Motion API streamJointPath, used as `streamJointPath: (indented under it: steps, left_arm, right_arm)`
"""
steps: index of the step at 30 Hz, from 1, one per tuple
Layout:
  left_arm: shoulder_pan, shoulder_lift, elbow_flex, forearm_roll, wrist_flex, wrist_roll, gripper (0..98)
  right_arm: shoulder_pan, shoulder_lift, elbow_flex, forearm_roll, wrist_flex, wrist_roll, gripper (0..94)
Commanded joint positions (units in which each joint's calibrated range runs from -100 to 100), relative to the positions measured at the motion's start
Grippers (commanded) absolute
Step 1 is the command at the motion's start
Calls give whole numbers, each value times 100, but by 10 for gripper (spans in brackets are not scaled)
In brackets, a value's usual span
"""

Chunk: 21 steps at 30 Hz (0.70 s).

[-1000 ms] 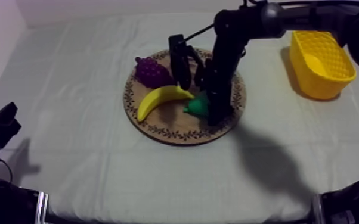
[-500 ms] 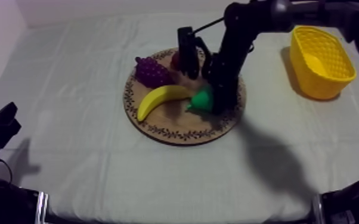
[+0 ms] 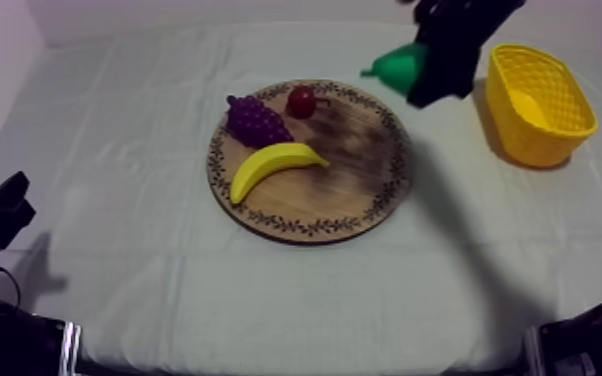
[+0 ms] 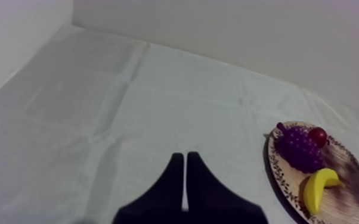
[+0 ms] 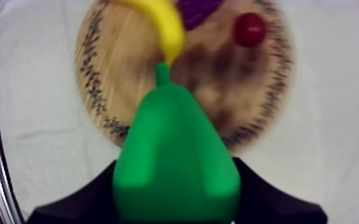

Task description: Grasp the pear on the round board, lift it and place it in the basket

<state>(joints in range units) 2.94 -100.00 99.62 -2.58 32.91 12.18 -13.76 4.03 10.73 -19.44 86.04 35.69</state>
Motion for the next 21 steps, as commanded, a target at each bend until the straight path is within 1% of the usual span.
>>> streamJointPath:
  steps: [1,5,8,16,21]
  left_arm:
    - [-1,0,5,1,-1,1,1]
    - [-1,0,5,1,-1,1,1]
    - [-1,0,5,1,-1,1,1]
    - [-1,0,5,1,-1,1,1]
    - [-1,0,5,1,-1,1,1]
  right_arm:
    - [225,-569,-94,-11,-69,-180,347]
    - [652,-916,-318,-30,-100,-430,346]
    - [1008,-1087,-353,-34,-245,-538,348]
    - [1936,-1176,-123,-36,-663,-621,347]
    - [2263,-1089,79,5,-944,-634,344]
